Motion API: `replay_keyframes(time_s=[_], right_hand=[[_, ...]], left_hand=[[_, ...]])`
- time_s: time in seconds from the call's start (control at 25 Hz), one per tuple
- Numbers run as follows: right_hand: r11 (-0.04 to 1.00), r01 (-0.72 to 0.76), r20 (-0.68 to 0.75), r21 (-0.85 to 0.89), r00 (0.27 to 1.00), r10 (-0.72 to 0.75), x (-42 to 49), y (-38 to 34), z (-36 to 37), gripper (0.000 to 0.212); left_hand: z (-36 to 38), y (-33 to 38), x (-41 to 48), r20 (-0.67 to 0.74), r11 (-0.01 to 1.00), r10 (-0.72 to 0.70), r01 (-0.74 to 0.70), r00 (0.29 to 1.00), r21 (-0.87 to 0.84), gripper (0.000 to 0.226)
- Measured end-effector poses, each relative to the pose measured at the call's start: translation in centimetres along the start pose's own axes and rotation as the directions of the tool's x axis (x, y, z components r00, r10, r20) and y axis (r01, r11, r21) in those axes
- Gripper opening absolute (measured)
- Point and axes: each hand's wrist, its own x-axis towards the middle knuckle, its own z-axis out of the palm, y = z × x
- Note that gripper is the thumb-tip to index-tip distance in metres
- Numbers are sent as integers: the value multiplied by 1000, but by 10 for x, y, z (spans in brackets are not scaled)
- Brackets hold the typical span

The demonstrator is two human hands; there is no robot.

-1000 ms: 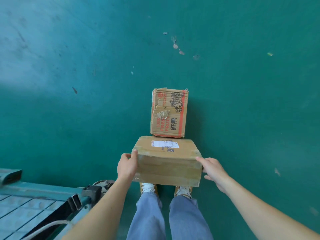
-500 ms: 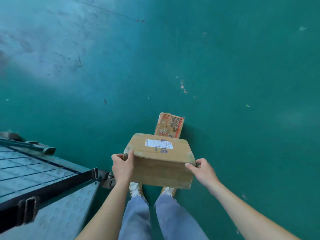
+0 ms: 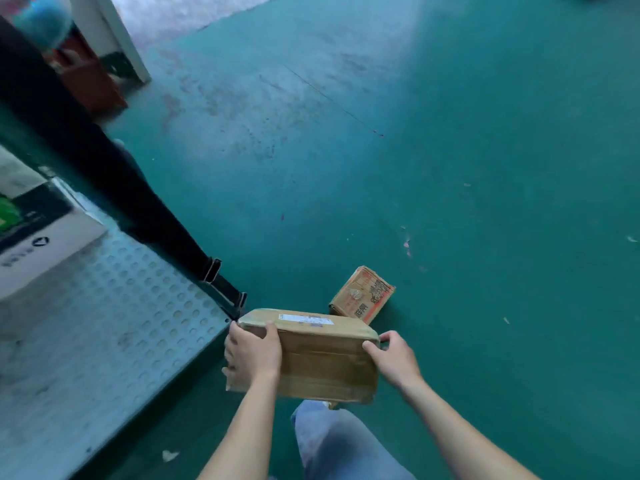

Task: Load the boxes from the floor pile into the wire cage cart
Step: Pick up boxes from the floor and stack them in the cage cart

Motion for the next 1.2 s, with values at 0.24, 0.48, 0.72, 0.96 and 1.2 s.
replay_keyframes(time_s=[0.24, 0.48, 0.72, 0.96, 1.2], right_hand=[[942, 304, 89, -144, 952, -294, -93, -49, 66, 32], [754, 619, 331, -218, 774, -540, -227, -112, 160, 31], [606, 780, 382, -160, 615, -690, -332, -179, 202, 31], [645, 764, 364, 6, 599, -713, -369, -218, 248, 38], [665, 742, 427, 83, 576, -697, -380, -298, 294, 39]], left_hand=[[-138, -144, 8, -7, 951, -119, 112, 993, -287, 57], [-256, -283, -51, -246, 797, -475, 294, 845, -528, 61], [-336, -364, -76, -243, 608, -516, 152, 821, -779, 83], [-382, -362, -77, -392, 473, -597, -88, 700, -877, 37], [-466, -352, -20, -441, 546, -528, -107, 726, -831, 47]])
